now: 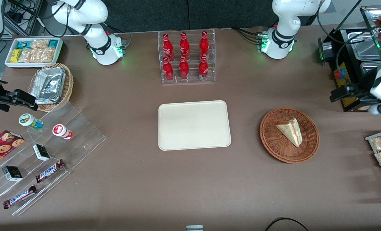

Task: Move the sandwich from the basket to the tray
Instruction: 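Move the left gripper over the wicker basket toward the wrapped sandwich, then lower the open left gripper around the sandwich and close it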

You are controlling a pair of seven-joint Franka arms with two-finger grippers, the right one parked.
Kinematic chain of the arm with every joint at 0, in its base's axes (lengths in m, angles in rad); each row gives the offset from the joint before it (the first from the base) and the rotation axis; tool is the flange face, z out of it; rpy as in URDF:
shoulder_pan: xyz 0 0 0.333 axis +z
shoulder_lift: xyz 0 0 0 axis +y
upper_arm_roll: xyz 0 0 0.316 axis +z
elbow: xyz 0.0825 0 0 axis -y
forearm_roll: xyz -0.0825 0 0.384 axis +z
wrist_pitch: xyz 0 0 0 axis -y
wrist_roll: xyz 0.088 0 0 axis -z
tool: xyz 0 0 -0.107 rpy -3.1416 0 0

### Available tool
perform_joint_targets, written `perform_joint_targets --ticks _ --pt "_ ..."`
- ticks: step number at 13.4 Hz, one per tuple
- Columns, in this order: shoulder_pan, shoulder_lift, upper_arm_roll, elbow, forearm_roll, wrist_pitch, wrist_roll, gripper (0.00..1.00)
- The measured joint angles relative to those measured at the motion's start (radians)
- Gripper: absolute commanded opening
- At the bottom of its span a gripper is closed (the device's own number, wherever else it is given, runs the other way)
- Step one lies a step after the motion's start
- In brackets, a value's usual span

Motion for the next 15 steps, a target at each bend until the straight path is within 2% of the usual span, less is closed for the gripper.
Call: perform_joint_targets --ticks 9,15 --pt "-0.014 0.096 -0.005 -0.218 0.0 0.35 -0.288 1.0" --pt "-0.021 0.103 -0.008 -0.404 0.0 0.568 -0.391 1.0"
